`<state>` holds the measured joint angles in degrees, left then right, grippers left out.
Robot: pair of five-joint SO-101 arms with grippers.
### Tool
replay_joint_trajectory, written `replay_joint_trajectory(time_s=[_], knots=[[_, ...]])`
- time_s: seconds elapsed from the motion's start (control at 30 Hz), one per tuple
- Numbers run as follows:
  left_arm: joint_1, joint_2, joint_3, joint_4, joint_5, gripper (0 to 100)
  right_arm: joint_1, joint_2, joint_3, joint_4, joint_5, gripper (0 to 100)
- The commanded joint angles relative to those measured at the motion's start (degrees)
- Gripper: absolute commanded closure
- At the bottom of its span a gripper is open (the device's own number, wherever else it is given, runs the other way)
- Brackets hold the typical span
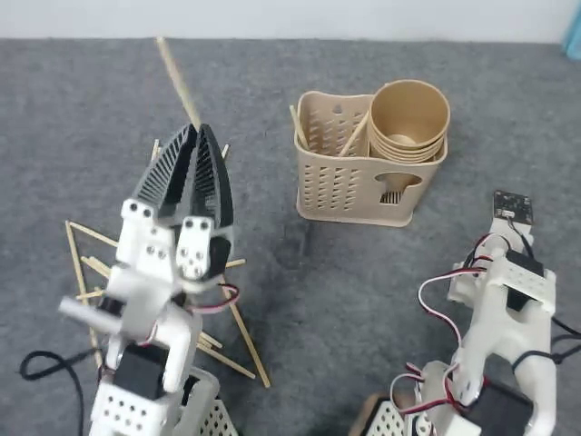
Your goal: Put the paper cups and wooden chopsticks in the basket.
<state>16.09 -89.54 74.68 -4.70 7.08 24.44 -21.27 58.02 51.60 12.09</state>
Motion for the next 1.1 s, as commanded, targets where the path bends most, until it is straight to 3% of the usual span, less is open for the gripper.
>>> replay_joint_trajectory(time_s=[0.0, 0.33, 0.6, 1.07], knots=[[5.19, -0.18, -0.04, -8.62, 0.26, 99, -0.22, -2.77, -0.26, -0.22, 0.97, 99.1], [14.77, 5.63, 4.18, -25.05, -14.59, 99, -0.22, -2.68, -0.26, -0.40, 0.88, 99.1], [12.75, 36.75, -16.13, -38.15, -2.64, 99, -0.22, -2.68, -0.26, -0.48, 0.70, 99.1], [10.55, 74.55, -24.66, -52.31, -2.20, 99, -0.22, -2.68, -0.26, -0.66, 0.88, 99.1]])
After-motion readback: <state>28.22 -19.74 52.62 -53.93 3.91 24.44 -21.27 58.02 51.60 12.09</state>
